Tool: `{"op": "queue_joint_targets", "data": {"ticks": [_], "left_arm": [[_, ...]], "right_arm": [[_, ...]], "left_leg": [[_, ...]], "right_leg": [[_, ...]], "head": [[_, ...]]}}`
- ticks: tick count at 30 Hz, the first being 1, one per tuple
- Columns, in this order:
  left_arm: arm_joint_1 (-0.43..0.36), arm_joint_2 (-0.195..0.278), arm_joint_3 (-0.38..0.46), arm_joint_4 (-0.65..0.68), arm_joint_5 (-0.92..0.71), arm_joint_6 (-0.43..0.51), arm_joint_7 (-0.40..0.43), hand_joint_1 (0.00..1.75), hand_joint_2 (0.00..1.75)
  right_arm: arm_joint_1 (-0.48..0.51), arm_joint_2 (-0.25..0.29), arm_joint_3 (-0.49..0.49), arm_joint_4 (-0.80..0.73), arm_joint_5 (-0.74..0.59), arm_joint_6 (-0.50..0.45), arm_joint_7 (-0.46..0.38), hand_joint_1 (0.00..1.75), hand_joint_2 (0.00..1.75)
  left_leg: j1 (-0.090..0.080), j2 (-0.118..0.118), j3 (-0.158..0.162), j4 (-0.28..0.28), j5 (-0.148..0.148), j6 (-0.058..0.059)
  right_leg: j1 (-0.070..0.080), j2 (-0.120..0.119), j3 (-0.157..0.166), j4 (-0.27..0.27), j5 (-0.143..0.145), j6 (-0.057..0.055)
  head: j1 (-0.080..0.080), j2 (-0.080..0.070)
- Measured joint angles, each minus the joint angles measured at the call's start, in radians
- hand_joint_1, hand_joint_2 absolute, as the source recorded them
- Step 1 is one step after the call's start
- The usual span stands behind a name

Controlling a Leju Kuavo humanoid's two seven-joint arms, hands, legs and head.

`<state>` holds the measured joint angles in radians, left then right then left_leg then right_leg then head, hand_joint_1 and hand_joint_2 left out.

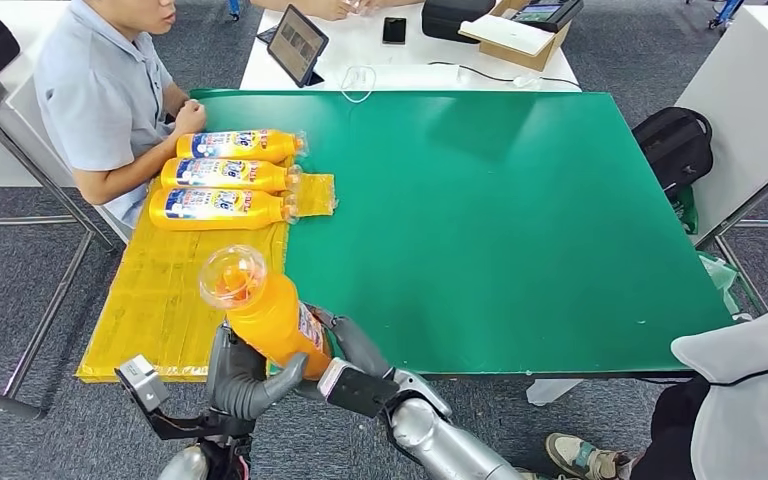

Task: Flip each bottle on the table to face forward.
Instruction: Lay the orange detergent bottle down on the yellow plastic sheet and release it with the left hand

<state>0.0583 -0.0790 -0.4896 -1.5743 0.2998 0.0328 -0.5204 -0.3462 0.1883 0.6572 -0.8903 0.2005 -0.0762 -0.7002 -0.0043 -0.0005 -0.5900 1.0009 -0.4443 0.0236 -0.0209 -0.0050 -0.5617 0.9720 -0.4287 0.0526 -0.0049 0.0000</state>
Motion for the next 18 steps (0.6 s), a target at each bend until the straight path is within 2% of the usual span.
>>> {"op": "queue_joint_targets", "data": {"ticks": [1, 2, 6, 10, 13, 14, 16, 18], "left_arm": [[-0.001, 0.000, 0.002, 0.003, 0.009, -0.005, 0.009, 1.72, 1.75], [-0.002, 0.000, 0.004, 0.006, 0.014, -0.008, 0.021, 1.75, 1.75], [-0.012, 0.002, 0.010, 0.029, 0.016, -0.020, 0.066, 1.75, 1.75], [-0.023, 0.015, 0.011, 0.056, 0.010, -0.058, 0.073, 1.75, 1.75], [-0.031, 0.030, 0.011, 0.072, 0.002, -0.095, 0.076, 1.75, 1.75], [-0.034, 0.035, 0.011, 0.078, 0.003, -0.112, 0.076, 1.75, 1.75], [-0.039, 0.044, 0.011, 0.089, 0.009, -0.145, 0.076, 1.75, 1.75], [-0.044, 0.048, 0.014, 0.099, 0.023, -0.174, 0.073, 1.75, 1.75]], "right_arm": [[-0.004, -0.004, 0.012, 0.003, 0.001, -0.006, 0.001, 1.75, 1.75], [-0.008, -0.008, 0.023, 0.006, 0.001, -0.014, 0.002, 1.75, 1.75], [-0.021, -0.024, 0.059, 0.021, 0.007, -0.046, 0.008, 1.75, 1.75], [-0.033, -0.038, 0.092, 0.033, 0.021, -0.064, 0.010, 1.75, 1.75], [-0.038, -0.046, 0.111, 0.036, 0.022, -0.066, 0.010, 1.67, 1.75], [-0.038, -0.049, 0.116, 0.036, 0.021, -0.065, 0.009, 1.57, 1.75], [-0.038, -0.053, 0.125, 0.036, 0.017, -0.064, 0.008, 0.73, 1.75], [-0.037, -0.057, 0.133, 0.036, 0.007, -0.060, 0.006, 0.00, 0.87]], "left_leg": [[0.000, 0.000, 0.000, 0.000, 0.000, 0.000], [0.000, 0.000, 0.000, 0.000, 0.000, 0.000], [0.000, 0.000, 0.000, 0.000, 0.000, 0.000], [0.000, 0.000, 0.000, 0.000, 0.000, 0.000], [0.000, 0.000, 0.000, 0.000, 0.000, 0.000], [0.000, 0.000, 0.000, 0.000, 0.000, 0.000], [0.000, 0.000, 0.000, 0.000, 0.000, 0.000], [0.000, 0.000, 0.000, 0.000, 0.000, 0.000]], "right_leg": [[0.000, 0.000, 0.000, 0.000, 0.000, 0.000], [0.000, 0.000, 0.000, 0.000, 0.000, 0.000], [0.000, 0.000, 0.000, 0.000, 0.000, 0.000], [0.000, 0.000, 0.000, 0.000, 0.000, 0.000], [0.000, 0.000, 0.000, 0.000, 0.000, 0.000], [0.000, 0.000, 0.000, 0.000, 0.000, 0.000], [0.000, 0.000, 0.000, 0.000, 0.000, 0.000], [0.000, 0.000, 0.000, 0.000, 0.000, 0.000]], "head": [[0.000, 0.000], [0.000, 0.000], [0.000, 0.000], [0.000, 0.000], [0.000, 0.000], [0.000, 0.000], [0.000, 0.000], [0.000, 0.000]]}}
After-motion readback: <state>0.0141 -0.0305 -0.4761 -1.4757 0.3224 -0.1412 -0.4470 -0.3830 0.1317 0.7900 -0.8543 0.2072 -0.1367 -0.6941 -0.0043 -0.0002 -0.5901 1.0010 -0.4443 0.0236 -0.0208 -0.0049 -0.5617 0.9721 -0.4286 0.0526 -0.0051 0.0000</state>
